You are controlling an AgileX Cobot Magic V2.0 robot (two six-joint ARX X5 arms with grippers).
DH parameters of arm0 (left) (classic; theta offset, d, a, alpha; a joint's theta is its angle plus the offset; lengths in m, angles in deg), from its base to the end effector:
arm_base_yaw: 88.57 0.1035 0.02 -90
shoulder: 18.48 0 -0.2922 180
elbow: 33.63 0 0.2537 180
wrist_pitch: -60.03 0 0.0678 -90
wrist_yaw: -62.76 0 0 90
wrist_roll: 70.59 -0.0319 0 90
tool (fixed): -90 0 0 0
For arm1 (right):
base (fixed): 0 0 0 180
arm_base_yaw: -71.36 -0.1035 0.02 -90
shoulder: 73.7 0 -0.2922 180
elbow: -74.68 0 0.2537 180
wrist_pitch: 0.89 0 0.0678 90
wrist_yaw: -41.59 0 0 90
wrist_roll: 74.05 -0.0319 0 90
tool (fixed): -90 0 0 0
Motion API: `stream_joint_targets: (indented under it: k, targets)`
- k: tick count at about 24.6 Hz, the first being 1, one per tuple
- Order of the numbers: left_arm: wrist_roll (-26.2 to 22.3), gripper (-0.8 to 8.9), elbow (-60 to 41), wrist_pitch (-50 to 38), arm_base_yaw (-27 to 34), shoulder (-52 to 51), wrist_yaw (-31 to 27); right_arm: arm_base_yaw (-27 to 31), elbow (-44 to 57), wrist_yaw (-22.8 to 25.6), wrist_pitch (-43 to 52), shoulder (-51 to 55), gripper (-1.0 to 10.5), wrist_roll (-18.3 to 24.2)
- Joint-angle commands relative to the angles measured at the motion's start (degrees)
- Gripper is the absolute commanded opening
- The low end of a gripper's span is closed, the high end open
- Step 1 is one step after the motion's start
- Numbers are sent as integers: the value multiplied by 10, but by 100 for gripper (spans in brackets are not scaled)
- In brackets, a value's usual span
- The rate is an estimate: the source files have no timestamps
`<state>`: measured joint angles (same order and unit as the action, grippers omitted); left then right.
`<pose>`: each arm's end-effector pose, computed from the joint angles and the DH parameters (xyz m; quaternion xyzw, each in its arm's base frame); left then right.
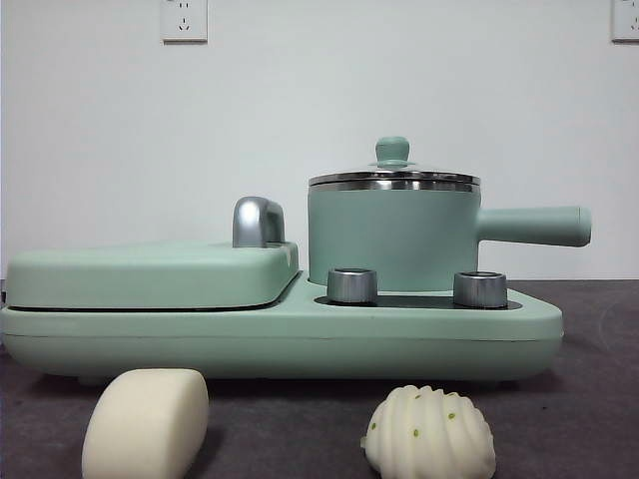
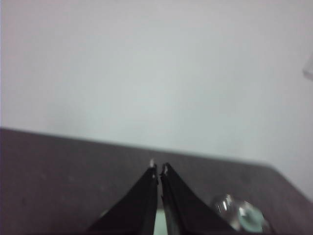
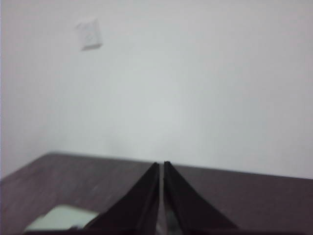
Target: Put the buns in a small steamer
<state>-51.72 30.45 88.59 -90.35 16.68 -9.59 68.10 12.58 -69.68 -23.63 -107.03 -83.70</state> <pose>0.1010 -0.0128 0.3951 -0.1611 0.0246 -0.1670 0.9724 0.0944 0.0170 0.3964 0.0739 -0.0339 0.2158 0.9731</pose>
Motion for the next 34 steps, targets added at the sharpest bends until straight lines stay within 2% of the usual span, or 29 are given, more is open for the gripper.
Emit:
stream_joint_targets:
  k: [1, 5, 7, 13, 17, 19, 22, 24, 27, 34]
  targets:
    - [-56, 16, 33, 18, -5, 39, 42, 0, -12, -37, -11, -24, 14, 38]
    - [-105, 16, 59, 47, -17, 85, 92, -18, -12, -46, -33, -42, 14, 79]
    - [-136, 19, 67, 64, -25, 104, 106, -35, -12, -43, -49, -47, 14, 116]
    - [-242, 20, 74, 117, -54, 126, 109, -107, -12, -19, -109, -52, 14, 223]
    - [-317, 27, 74, 154, -71, 127, 109, -139, -12, -9, -153, -55, 16, 267]
    - [-334, 53, 74, 160, -78, 127, 109, -144, -12, -9, -173, -55, 69, 273]
    - [-334, 155, 74, 159, -86, 127, 109, -146, -12, -9, -190, -55, 257, 273]
    - [-334, 206, 74, 159, -89, 127, 109, -146, -12, -9, -196, -55, 339, 271]
    - [-334, 254, 74, 159, -94, 127, 109, -146, -12, -9, -197, -54, 357, 265]
    - [-329, 253, 74, 156, -115, 133, 109, -146, -12, -10, -197, -54, 356, 249]
